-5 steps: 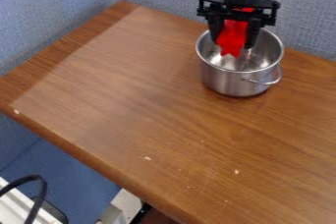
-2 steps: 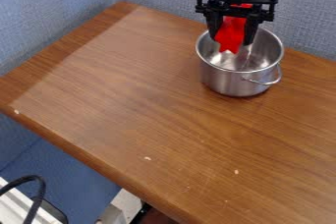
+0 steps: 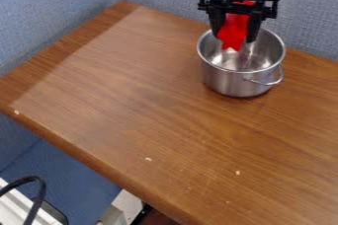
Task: Put the red object in the metal pot
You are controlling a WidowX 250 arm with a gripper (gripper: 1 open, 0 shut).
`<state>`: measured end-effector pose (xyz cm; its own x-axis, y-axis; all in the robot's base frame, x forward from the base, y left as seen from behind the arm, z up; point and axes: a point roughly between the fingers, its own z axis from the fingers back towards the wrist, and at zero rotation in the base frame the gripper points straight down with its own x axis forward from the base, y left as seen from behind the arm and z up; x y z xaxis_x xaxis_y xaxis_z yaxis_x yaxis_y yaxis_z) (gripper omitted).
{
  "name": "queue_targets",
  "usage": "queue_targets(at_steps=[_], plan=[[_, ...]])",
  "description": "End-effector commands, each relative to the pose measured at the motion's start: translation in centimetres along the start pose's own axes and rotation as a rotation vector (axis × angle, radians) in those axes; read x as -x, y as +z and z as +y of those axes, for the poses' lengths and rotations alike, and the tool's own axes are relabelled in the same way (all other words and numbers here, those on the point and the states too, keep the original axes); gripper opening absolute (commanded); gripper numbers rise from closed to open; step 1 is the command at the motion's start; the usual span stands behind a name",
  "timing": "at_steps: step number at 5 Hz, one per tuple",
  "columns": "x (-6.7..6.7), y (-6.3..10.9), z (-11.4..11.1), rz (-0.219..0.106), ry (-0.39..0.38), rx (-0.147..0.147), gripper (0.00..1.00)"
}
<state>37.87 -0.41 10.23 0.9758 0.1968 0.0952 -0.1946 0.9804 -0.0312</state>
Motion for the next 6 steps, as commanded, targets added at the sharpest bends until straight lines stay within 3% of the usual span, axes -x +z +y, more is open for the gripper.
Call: queue_targets(at_steps=[1, 4, 6], plan=[[-0.9, 2.1, 0.3, -0.064, 0.007, 0.019, 0.00], [-1.2, 1.8, 0.5, -0.071, -0.019, 0.018, 0.00], [-1.4, 0.4, 0.3, -0.060, -0.048, -0.022, 0.00]])
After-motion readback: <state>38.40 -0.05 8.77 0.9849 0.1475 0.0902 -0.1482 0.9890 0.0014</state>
